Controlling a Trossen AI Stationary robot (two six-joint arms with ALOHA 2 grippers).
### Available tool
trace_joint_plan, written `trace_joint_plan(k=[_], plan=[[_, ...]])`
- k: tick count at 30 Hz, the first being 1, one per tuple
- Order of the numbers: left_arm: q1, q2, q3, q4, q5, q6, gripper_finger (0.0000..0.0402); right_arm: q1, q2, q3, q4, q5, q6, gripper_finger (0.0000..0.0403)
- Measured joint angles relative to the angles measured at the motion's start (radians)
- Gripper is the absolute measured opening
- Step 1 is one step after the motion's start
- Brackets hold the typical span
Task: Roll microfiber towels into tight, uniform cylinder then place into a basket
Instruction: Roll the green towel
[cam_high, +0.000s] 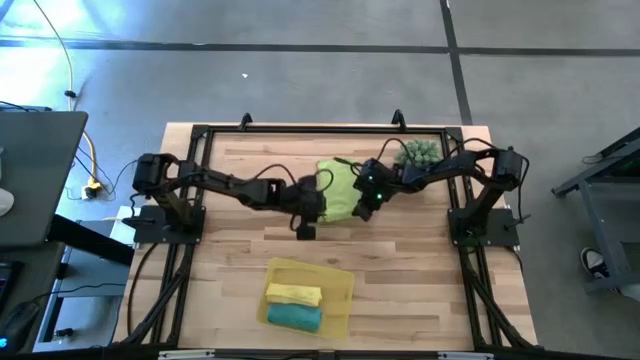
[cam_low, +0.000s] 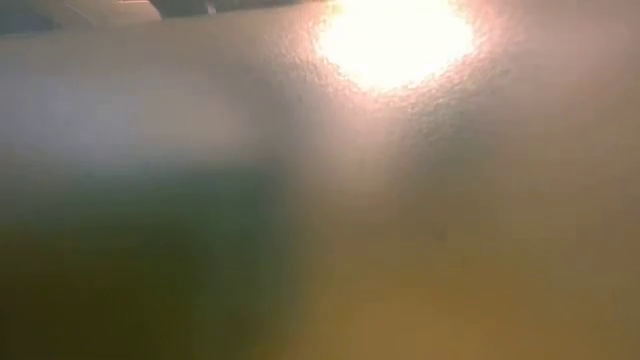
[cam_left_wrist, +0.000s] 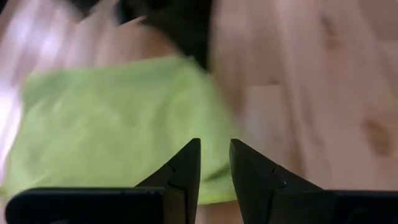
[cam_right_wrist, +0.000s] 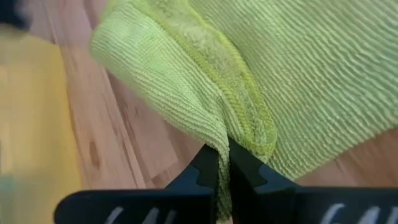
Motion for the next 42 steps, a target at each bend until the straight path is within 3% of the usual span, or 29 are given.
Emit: trace_joint_plan(k=[8,17,24,28,35,42], plan=[[-0.093,0.047,0.001,0.094,-0.001,0.125,0.0081,-0.034,0.002,0.022,-0.043,0.013,0.08,0.0001],[-0.038,0.14,0.002,0.198,-0.048,0.117,0.0132,-0.031,0.002,0.025,-0.052,0.025,0.079,0.0001],[0.014,0.168,0.001,0.178,-0.052,0.114,0.0149,-0.031,0.001,0.025,-0.052,0.026,0.075,0.0],[0.053,0.194,0.002,0.168,-0.034,0.081,0.0147,-0.031,0.0,0.025,-0.051,0.027,0.07,0.0],[0.096,0.234,0.004,0.145,0.124,-0.016,0.013,-0.031,0.0,0.026,-0.051,0.036,0.043,0.0],[0.119,0.235,0.005,0.126,0.223,-0.091,0.0072,-0.031,-0.036,0.026,-0.056,0.042,-0.24,0.0053]])
